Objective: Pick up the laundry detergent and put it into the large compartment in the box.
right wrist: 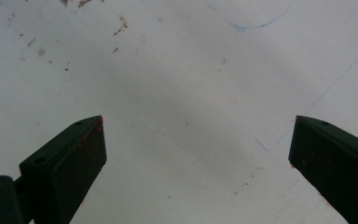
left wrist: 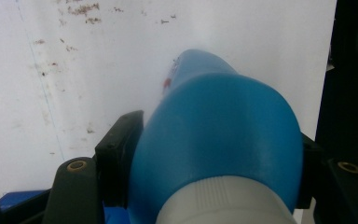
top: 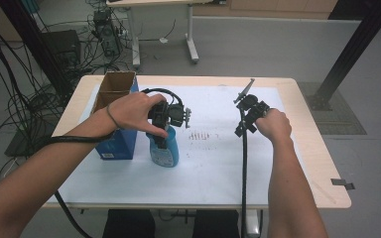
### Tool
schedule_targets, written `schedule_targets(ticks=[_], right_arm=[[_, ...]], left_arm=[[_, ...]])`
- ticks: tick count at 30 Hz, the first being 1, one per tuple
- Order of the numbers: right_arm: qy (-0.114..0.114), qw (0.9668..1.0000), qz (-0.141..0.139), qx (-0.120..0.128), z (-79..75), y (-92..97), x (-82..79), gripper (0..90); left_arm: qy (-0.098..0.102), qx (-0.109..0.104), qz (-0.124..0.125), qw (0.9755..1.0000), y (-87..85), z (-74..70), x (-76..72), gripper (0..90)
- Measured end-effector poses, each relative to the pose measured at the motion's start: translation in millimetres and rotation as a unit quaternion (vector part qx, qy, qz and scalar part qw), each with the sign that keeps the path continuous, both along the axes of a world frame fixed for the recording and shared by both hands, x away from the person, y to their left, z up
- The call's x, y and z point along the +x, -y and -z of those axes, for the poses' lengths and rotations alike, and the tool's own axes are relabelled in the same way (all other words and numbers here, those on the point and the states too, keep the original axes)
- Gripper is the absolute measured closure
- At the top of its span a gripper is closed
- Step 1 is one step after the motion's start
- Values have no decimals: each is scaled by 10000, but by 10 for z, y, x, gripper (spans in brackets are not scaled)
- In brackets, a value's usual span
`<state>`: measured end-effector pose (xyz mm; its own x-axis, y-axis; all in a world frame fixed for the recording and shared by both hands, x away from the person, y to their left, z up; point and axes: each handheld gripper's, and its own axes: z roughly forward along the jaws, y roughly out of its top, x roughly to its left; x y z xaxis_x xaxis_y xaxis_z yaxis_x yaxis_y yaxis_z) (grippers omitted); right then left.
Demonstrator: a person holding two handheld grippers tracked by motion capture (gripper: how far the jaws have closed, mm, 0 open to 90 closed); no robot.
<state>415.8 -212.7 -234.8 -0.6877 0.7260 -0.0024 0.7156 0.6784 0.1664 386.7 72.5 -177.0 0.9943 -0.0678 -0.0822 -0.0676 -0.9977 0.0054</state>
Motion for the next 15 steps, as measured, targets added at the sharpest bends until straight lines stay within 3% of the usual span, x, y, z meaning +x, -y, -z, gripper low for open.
schedule_targets(ticks=[15], right_arm=[[1,10000,27,-12,0,14,-3,39]], left_arm=[[-14,17,24,10000,7,1,6,353]])
